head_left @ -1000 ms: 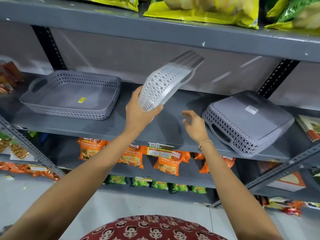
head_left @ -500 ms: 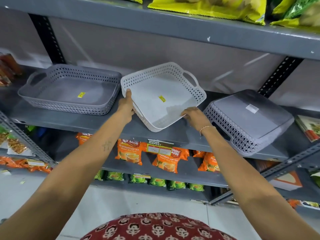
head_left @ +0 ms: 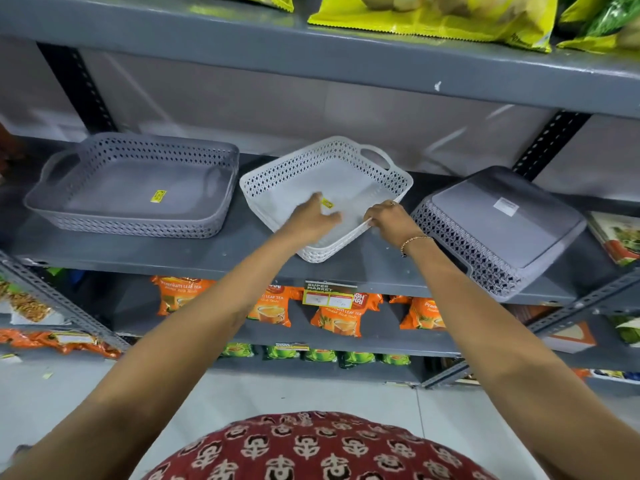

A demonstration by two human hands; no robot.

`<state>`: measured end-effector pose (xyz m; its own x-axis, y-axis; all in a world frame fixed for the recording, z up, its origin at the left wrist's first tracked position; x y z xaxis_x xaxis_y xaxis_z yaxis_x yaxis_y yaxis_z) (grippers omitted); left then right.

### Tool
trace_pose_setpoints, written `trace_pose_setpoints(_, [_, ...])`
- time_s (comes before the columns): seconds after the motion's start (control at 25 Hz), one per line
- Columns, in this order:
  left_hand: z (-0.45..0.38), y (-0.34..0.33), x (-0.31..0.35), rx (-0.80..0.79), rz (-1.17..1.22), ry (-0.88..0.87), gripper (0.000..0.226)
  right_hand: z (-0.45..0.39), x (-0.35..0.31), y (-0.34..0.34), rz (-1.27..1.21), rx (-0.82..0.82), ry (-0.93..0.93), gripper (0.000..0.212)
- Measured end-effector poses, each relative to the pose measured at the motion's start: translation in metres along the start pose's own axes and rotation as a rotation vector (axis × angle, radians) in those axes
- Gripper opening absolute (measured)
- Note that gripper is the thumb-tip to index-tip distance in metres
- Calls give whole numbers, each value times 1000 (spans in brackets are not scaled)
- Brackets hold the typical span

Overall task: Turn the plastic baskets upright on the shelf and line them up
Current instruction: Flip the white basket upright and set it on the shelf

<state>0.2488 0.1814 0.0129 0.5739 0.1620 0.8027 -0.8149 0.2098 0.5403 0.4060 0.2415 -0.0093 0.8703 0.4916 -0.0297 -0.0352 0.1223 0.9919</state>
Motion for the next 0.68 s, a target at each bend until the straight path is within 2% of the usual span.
trace_pose_setpoints(0.08, [-8, -36, 6, -216, -329, -31, 52, 1, 0, 0, 2, -14, -8, 19])
trace_pose_setpoints(0.16, [-17, -55, 4, -283, -526, -51, 41, 1, -1, 1, -4, -29, -17, 18])
trace_pose_setpoints(0.4, [-24, -50, 0, -278, -641, -95, 33, 4, -9, 3, 39, -42, -37, 22])
trace_pose_setpoints(0.48, [-23, -42, -1, -331, -695, -129, 25, 6, -17, 4, 66, -54, -55, 28])
trace_pose_setpoints(0.56, [-25, -31, -5, -386, -766, -150, 8, 8, -32, 4, 103, -55, -77, 37])
trace_pose_setpoints(0.68, [-23, -15, -18, -463, -823, -163, 18, 13, -59, 0, 153, -53, -76, 41])
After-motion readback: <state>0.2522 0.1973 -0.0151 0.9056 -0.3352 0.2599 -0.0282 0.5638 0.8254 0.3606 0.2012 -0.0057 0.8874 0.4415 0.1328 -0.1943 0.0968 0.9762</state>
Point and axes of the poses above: each hand's wrist, its own z-axis away from the middle knuckle, its own y-axis out of the back of the hand, x = y × z, the point moved 7 cm from there along -z, towards the middle knuckle, and after that the axes turned 8 degrees about -x, right-handed, at the moved point
